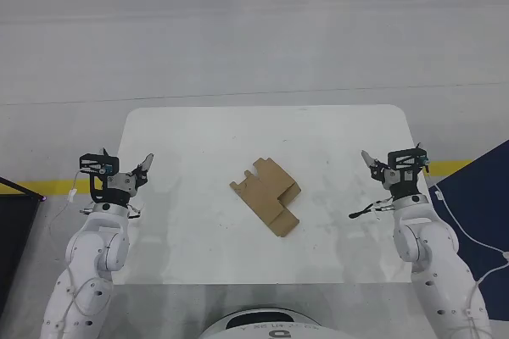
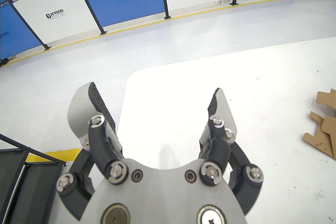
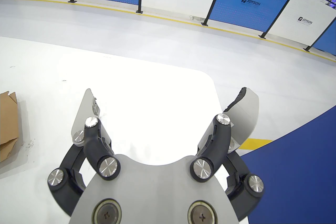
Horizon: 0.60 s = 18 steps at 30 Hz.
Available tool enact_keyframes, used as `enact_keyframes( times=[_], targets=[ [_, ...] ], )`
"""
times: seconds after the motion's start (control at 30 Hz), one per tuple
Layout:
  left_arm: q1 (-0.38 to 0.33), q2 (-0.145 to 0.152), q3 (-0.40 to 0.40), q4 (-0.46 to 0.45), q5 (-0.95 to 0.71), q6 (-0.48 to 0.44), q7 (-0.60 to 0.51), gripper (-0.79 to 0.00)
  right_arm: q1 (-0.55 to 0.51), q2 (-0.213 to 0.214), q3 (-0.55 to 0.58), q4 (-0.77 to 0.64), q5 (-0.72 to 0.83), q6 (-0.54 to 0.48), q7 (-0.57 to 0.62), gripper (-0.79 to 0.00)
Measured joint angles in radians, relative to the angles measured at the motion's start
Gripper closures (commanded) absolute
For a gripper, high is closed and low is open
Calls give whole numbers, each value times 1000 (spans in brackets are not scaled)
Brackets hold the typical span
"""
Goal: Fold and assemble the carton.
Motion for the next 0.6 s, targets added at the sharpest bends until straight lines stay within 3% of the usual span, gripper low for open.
enact_keyframes(
  times=[0.3, 0.4, 0.6],
  targets=[
    [0, 0, 0, 0, 0, 0, 0, -785, 0, -1, -3, -1, 12, -12, 3, -785],
    [0, 0, 0, 0, 0, 0, 0, -785, -1, -2, -9, -9, 156, -150, 38, -785],
    [0, 0, 0, 0, 0, 0, 0, -785, 20, 3, -41, 26, 552, -446, 290, -785]
  ],
)
